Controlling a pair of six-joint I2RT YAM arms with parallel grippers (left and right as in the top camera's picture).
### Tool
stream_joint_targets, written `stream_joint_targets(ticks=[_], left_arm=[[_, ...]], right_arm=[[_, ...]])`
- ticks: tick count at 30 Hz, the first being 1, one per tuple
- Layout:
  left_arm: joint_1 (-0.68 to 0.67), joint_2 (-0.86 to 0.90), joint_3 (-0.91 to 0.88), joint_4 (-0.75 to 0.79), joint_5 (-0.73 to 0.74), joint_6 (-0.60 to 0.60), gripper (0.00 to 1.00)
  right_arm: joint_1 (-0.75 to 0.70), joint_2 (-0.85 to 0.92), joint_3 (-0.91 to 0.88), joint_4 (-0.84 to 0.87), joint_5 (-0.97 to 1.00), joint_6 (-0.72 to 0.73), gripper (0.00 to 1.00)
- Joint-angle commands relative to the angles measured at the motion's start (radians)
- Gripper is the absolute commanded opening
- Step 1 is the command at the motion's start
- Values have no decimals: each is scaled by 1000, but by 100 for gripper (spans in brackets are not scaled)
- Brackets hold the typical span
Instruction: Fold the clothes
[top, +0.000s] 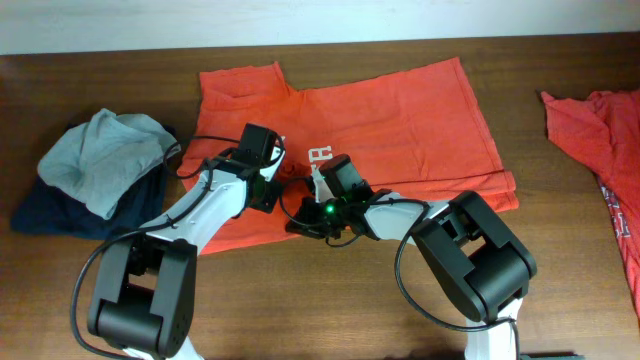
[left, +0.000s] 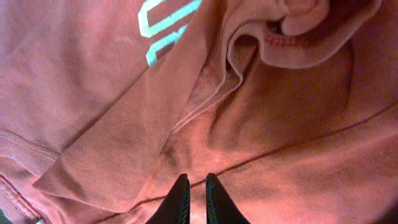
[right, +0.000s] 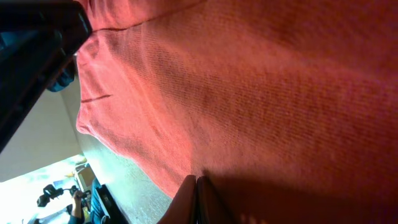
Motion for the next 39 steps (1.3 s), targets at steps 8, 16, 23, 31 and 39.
stream_joint_targets(ticks=[8, 16, 23, 31, 39], left_arm=[[7, 39, 10, 58, 3, 0, 12], [31, 66, 11, 190, -77, 47, 9], [151, 66, 41, 298, -133, 49, 8], [151, 44, 260, 5, -57, 52, 8], [97, 63, 187, -93, 92, 52, 7]], right_arm=[[2, 19, -9, -46, 97, 14, 4], [2, 19, -9, -53, 98, 14, 4], [2, 19, -9, -53, 98, 14, 4], [2, 19, -9, -82, 124, 17, 4], [2, 20, -9, -82, 124, 17, 5]])
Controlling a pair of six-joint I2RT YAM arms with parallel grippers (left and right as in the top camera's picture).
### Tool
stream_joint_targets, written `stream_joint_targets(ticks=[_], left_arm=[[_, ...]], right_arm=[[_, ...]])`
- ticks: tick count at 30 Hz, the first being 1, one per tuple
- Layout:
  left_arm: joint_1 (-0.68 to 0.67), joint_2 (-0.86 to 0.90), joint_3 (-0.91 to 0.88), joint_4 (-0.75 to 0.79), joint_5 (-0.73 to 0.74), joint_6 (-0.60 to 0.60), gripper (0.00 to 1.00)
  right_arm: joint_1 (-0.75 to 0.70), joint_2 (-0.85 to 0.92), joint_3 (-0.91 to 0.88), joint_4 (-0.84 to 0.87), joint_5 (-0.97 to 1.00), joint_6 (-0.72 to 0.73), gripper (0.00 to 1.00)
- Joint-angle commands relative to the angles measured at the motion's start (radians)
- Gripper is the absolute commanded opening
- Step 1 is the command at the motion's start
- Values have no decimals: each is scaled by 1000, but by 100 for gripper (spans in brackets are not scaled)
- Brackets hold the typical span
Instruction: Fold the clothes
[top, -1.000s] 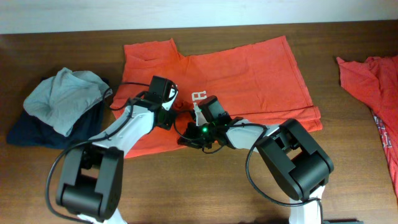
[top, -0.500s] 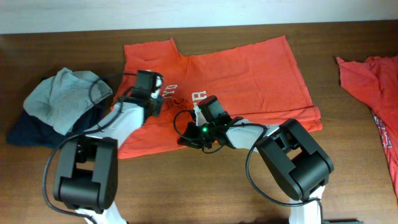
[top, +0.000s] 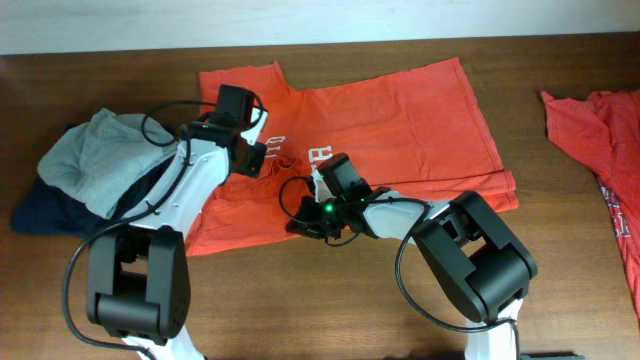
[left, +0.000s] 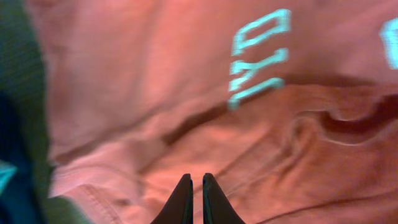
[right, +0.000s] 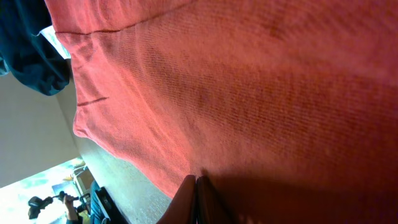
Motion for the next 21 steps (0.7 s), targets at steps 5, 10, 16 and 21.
stream_joint_targets(ticks=[5, 10, 16, 21], left_arm=[[3, 35, -103, 49, 136, 50, 6], [3, 82, -123, 53, 162, 61, 6], [2, 141, -123, 128, 79, 78, 1], [8, 137, -82, 161, -32, 53, 1]], right_arm=[[0, 22, -27, -33, 108, 10, 5], [0, 22, -27, -33, 108, 10, 5], [0, 22, -27, -34, 108, 10, 5], [0, 22, -27, -39, 112, 10, 5]])
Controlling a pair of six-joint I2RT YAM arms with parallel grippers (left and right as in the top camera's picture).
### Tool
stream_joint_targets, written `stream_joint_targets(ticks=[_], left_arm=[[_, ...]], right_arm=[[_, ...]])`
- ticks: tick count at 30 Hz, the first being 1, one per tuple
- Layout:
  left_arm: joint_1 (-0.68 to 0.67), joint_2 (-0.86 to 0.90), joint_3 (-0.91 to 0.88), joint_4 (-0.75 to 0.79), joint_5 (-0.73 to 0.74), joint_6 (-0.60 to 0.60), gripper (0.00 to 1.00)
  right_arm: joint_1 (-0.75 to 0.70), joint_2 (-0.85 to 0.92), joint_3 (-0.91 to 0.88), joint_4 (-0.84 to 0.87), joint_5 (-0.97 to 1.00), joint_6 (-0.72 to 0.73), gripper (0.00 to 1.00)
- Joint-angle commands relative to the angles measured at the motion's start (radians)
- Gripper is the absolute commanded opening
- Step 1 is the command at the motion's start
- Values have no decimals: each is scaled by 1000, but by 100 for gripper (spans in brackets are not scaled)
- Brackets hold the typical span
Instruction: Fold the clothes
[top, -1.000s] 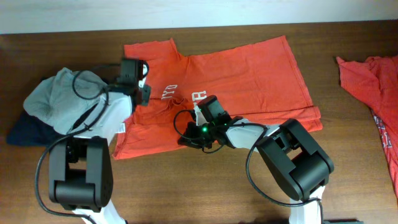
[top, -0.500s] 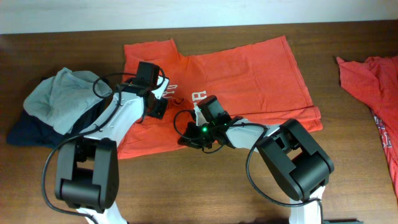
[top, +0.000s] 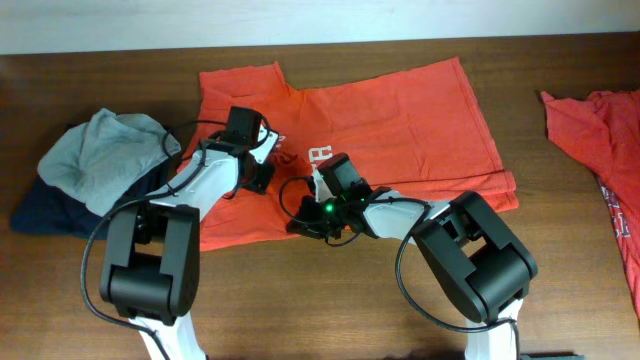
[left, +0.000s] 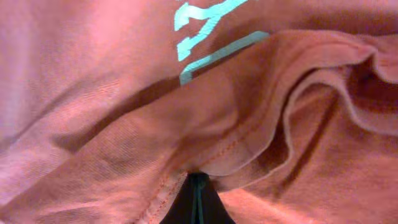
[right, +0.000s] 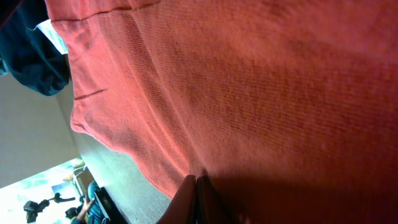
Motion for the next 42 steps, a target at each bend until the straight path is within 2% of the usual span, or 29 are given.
stream_joint_targets(ticks=[1, 5, 12, 14, 16, 18, 19, 20, 22, 32, 38, 42], left_arm=[[12, 35, 40, 4, -93, -10, 1], [12, 34, 81, 3, -118, -10, 2], [43, 34, 102, 161, -192, -10, 7], [46, 31, 140, 95, -188, -10, 7], [39, 17, 195, -44, -177, -9, 8], [28, -6, 235, -204, -129, -9, 15], [24, -15, 239, -261, -99, -10, 24], [23, -16, 239, -294, -79, -9, 27], [23, -12, 230, -331, -16, -9, 29], [21, -12, 141, -266, 37, 14, 32], [23, -12, 71, -141, 44, 29, 36], [23, -7, 30, -110, 43, 29, 36]], right_arm=[[0, 23, -27, -44, 116, 11, 5], [0, 23, -27, -76, 145, 31, 5], [1, 23, -27, -76, 145, 31, 6], [0, 23, -27, -79, 145, 30, 6], [0, 23, -27, -80, 145, 30, 5], [0, 23, -27, -80, 151, 30, 6], [0, 23, -27, -80, 151, 30, 6], [0, 23, -27, -80, 151, 30, 6], [0, 23, -27, -80, 151, 30, 5], [0, 23, -27, -80, 151, 30, 5], [0, 23, -27, -80, 151, 30, 6], [0, 23, -27, -80, 151, 30, 6]])
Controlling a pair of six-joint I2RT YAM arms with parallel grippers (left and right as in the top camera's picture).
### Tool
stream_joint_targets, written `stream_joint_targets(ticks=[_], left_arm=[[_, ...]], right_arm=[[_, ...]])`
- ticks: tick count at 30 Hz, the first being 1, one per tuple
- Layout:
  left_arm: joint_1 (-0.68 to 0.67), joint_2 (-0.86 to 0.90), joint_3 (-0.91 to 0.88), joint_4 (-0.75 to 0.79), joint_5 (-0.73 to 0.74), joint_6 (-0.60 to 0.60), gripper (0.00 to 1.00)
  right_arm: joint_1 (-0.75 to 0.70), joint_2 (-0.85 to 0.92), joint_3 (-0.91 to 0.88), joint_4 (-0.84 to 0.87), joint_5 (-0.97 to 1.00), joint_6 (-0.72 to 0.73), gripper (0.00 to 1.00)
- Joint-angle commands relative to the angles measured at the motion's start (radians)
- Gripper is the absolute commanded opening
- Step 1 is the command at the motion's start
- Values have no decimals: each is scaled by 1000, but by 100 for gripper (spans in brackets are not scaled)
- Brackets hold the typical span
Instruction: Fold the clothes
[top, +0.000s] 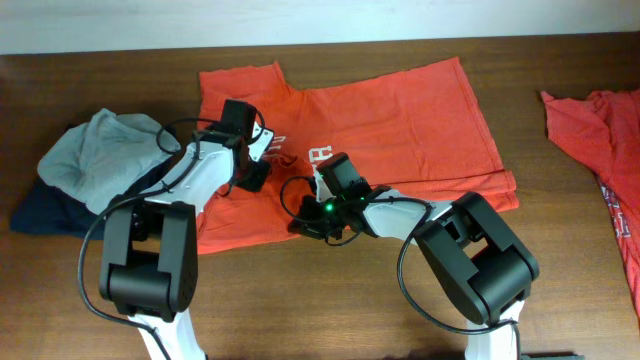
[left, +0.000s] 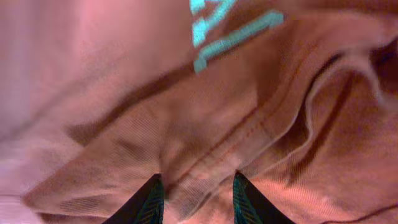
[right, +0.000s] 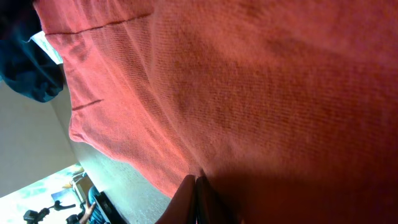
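The orange T-shirt (top: 400, 110) lies spread on the table, its left part bunched into folds, with pale lettering (top: 318, 155) near the middle. My left gripper (top: 255, 172) is over the shirt's left side. In the left wrist view the left gripper (left: 198, 198) is open, a stitched fold of the shirt (left: 249, 124) lying between its fingers, just below the teal letters (left: 233, 37). My right gripper (top: 303, 218) sits at the shirt's front edge. In the right wrist view the right gripper (right: 197, 198) is shut on the shirt's fabric (right: 261, 93).
A pile of grey and navy clothes (top: 95, 165) lies at the left, close to my left arm. A red garment (top: 605, 150) lies at the right edge. The brown table (top: 330, 300) shows along the front.
My left gripper was shut at the stitched fold below the lettering; now it is open with that fold between its fingers. The right gripper has not moved.
My left gripper was shut low on the shirt, close to the right gripper. Then it was shut farther up and left, near the clothes pile. Then it was shut at the fold under the lettering, and now stands open there. The right gripper stayed shut on the shirt throughout.
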Motion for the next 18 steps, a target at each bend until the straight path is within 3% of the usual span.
stream_joint_targets(ticks=[1, 3, 5, 9, 18], left_arm=[[0, -19, -35, 14, 7, 18, 36], [0, -18, -35, 32, -9, 20, 32], [0, -18, -35, 46, -11, 21, 17], [0, -18, -34, 75, -12, 39, 1], [0, -45, 63, 40, -87, 39, 0]], right_arm=[[0, 33, -36, -35, 126, 9, 5], [0, 33, -36, -35, 126, 9, 5], [0, 33, -36, -38, 126, 9, 5], [0, 33, -36, -43, 126, 9, 6], [0, 33, -36, -43, 127, 9, 6]])
